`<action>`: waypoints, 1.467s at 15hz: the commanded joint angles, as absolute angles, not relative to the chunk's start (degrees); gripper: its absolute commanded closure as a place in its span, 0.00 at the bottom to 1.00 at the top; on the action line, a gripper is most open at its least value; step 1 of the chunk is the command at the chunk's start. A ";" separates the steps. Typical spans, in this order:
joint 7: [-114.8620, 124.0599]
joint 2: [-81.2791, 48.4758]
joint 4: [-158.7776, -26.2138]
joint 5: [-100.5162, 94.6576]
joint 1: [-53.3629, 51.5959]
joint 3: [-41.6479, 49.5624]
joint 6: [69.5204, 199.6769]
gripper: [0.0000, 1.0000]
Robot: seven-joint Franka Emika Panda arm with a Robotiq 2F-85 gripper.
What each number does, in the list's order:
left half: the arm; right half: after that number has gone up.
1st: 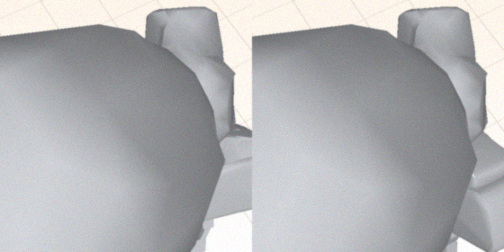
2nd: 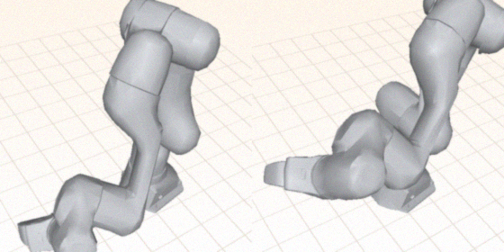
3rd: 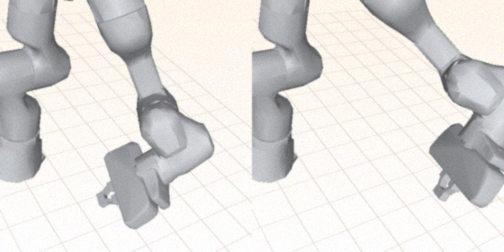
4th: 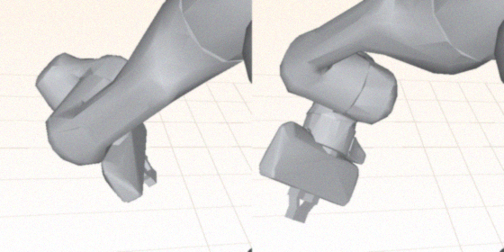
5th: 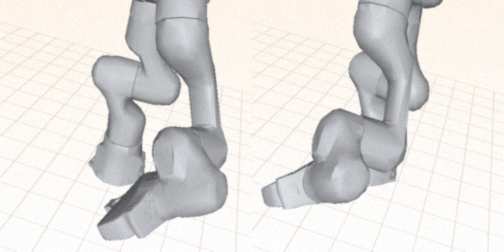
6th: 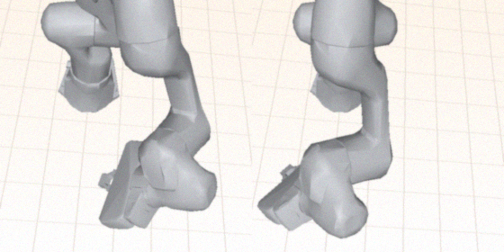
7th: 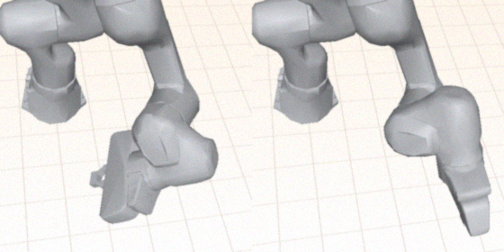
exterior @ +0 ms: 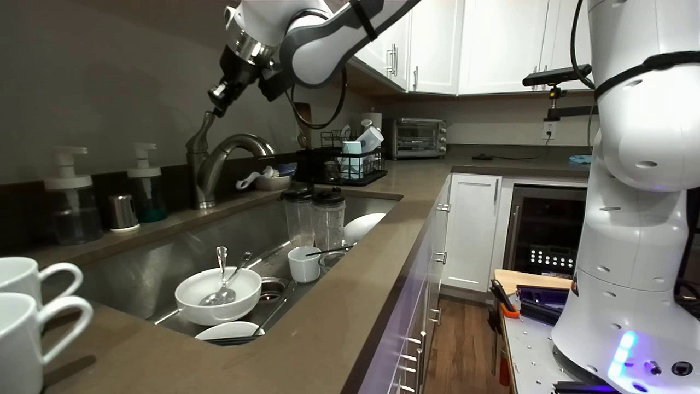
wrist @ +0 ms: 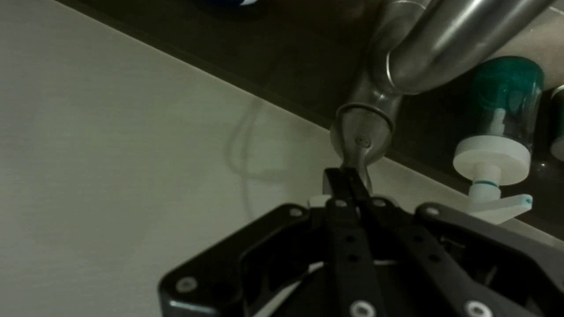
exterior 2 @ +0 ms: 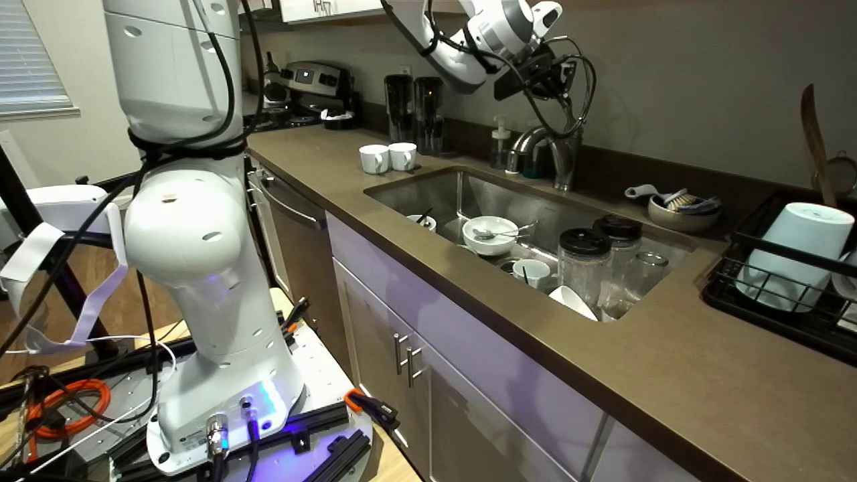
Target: Open the tap
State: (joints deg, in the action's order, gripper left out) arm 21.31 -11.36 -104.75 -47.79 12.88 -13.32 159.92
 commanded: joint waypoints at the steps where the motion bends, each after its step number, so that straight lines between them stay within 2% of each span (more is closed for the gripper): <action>1: 21.27 -12.29 -102.51 -48.40 12.64 -13.24 160.27 0.96; 22: 15.10 -11.94 -103.79 -35.03 13.24 -14.53 154.58 0.97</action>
